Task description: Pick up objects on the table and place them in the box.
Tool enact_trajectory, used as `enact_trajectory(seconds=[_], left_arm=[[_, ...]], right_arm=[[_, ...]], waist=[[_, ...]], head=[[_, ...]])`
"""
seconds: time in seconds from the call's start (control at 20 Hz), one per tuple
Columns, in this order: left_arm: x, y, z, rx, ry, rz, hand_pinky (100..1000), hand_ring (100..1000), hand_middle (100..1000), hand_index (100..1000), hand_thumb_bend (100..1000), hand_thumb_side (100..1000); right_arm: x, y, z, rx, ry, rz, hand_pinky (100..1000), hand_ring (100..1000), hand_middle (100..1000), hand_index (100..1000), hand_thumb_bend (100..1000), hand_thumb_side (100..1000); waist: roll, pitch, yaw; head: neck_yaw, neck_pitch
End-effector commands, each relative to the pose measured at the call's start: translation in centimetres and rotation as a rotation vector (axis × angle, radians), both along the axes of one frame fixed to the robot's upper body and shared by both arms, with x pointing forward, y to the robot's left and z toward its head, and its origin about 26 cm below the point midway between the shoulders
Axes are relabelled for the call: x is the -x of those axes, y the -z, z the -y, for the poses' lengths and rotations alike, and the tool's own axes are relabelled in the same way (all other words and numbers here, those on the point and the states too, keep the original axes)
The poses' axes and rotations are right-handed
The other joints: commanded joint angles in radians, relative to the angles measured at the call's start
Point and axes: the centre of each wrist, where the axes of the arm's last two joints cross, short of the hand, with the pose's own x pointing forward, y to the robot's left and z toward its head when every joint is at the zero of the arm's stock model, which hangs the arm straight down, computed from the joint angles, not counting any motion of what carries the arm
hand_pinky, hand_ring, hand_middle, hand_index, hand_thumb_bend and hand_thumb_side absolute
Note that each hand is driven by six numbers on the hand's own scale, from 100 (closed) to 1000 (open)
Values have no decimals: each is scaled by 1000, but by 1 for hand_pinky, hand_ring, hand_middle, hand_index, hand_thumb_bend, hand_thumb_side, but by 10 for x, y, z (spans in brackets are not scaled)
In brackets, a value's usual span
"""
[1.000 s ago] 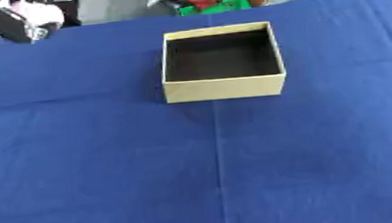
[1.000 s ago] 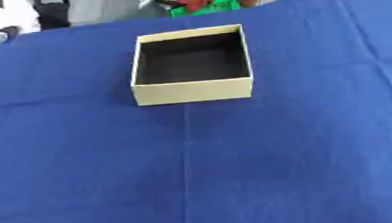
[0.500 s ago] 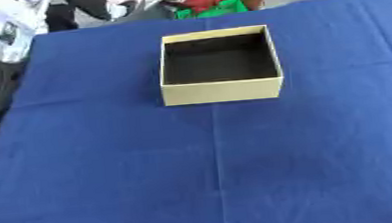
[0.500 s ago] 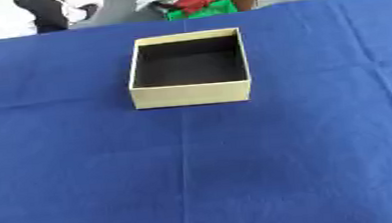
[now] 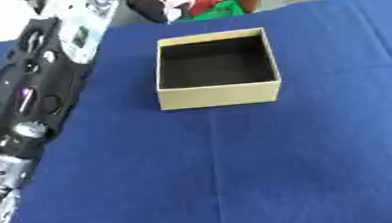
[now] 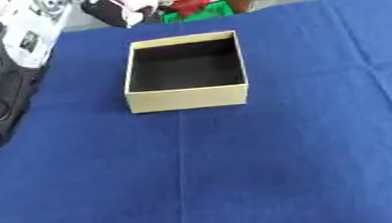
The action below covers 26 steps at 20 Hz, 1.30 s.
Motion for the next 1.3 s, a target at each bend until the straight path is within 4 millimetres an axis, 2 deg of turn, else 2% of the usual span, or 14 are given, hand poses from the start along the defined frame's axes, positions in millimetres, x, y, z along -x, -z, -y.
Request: enact_trajectory(seconds=[0.05,0.45,0.75,1.0,1.3], left_arm=[[-4,-6,11,20,26,45,261,396,413,415,275,100],[-11,7,29,55,98,23,277,404,421,421,269,100],[-19,23,26,52,57,-24,365,463,480,479,329,100],[-26,37,20,42,1,-44,479,547,575,590,440,100],[-27,42,16,26,-30,-63,548,616,659,703,473,100]], right_arm=[[3,-9,-2,9,-17,30,764,737,745,852,240,1000],[2,-11,-5,-6,-31,37,763,737,744,852,239,1000],[1,-11,-7,-11,-36,37,763,737,744,852,240,1000],[1,-10,-6,-14,-35,35,763,737,744,851,241,1000],[1,-9,-6,-15,-32,32,763,737,744,851,242,1000]], waist=[[-3,-14,-5],[1,-3,-14],[3,1,-17],[4,2,-17],[3,2,-14]], head=[[6,-15],[10,-20],[8,-22],[4,-22],[-2,-20]])
